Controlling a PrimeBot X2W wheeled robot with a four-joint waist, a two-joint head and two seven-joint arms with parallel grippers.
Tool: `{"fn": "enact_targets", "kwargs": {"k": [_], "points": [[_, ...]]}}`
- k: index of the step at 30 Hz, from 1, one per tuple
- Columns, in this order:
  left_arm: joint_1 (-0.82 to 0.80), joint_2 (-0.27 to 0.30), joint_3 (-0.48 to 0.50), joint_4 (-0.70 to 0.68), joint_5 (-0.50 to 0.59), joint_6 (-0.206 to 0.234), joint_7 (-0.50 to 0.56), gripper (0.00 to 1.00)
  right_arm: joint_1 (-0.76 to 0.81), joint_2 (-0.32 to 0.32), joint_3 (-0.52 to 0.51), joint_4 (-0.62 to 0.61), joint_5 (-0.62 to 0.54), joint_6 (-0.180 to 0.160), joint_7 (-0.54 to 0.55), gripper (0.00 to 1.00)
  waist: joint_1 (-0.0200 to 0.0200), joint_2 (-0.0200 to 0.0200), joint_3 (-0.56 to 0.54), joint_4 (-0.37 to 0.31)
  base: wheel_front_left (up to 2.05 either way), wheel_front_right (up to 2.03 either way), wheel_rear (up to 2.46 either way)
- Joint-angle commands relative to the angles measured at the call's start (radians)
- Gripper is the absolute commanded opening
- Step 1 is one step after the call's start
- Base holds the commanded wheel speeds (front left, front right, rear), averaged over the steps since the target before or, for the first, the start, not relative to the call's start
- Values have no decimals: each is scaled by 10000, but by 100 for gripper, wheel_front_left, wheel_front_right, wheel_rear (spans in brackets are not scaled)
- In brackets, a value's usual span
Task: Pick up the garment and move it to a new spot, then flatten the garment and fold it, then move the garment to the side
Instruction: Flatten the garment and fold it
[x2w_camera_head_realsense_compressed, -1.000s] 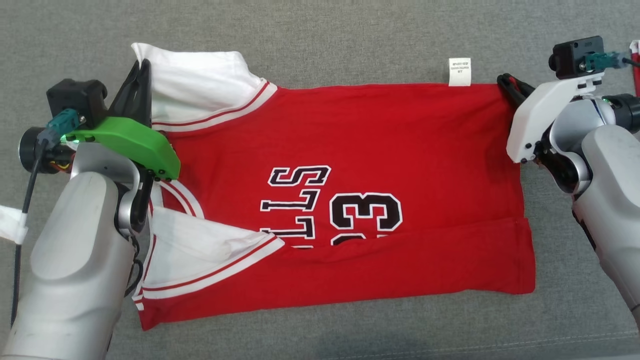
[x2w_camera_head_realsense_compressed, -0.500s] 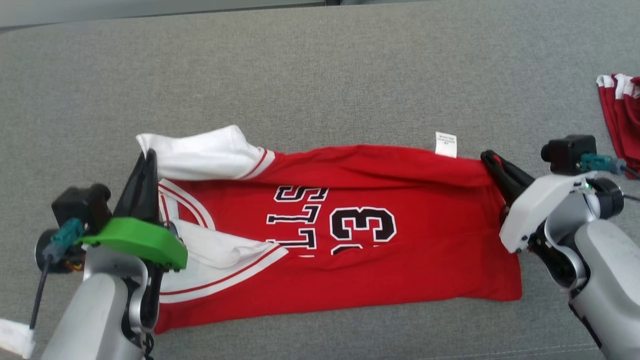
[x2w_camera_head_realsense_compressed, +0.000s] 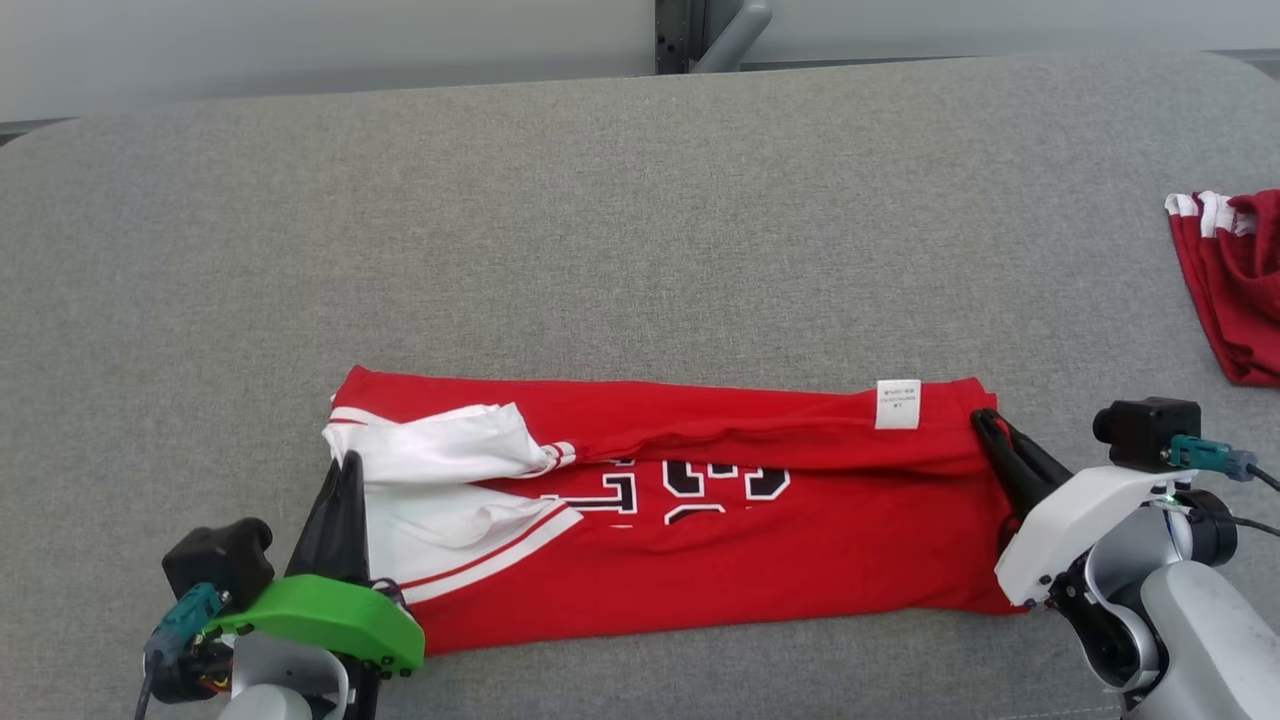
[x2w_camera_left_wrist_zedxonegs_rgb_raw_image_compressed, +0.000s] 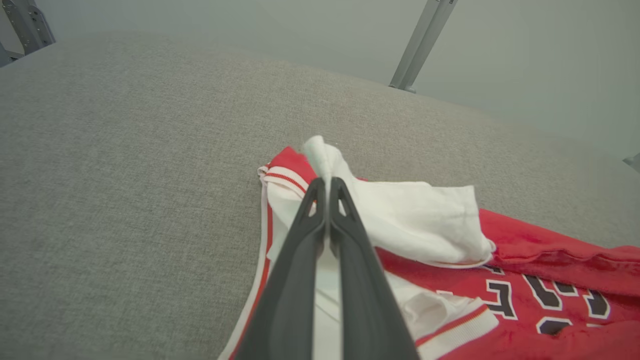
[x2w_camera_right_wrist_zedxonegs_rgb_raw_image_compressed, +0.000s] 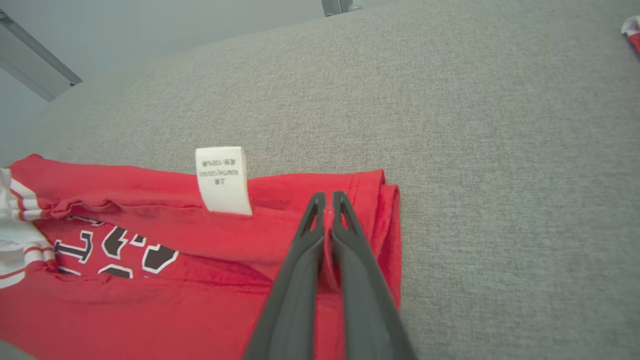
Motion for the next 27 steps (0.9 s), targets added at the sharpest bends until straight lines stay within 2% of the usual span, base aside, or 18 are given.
{"fn": "enact_targets", "kwargs": {"k": [1,7,10,11,12,13,14,22,27], "points": [[193,25,6,41,17,19,-111,0,189,67,-60,-30,-117,-1,-72,0,0,0,-33,10,0,0,0],[685,-203,-29,139,-206,50,-316,0,740,331,-251,-127,-139,-1,-336,0,0,0,-201,105,0,0,0],[942,-312,-82,205,-331,-19,-406,50,1125,410,-351,-130,-285,-1,-664,0,0,0,-300,145,0,0,0],[1030,-335,-62,217,-360,-19,-460,89,1256,480,-425,-115,-313,-1,-818,6,0,0,-333,152,0,0,0],[1126,-351,-49,238,-398,-5,-494,100,1394,558,-499,-84,-337,-1,-944,35,0,0,-374,157,0,0,0],[1235,-378,-20,251,-459,23,-539,100,1539,614,-579,-63,-393,-1,-1090,58,0,0,-419,159,0,0,0],[1356,-412,21,261,-518,56,-569,100,1668,658,-681,-50,-487,-1,-1241,100,0,0,-463,156,0,0,0],[2224,-300,276,199,-690,273,-721,100,2494,1082,-1380,-128,-777,-1,-1881,100,0,0,-747,110,0,0,0],[2123,-281,293,-35,-292,366,-1003,100,2928,1372,-1877,-153,-830,-1,-1928,100,0,0,-1070,173,0,0,0]]}}
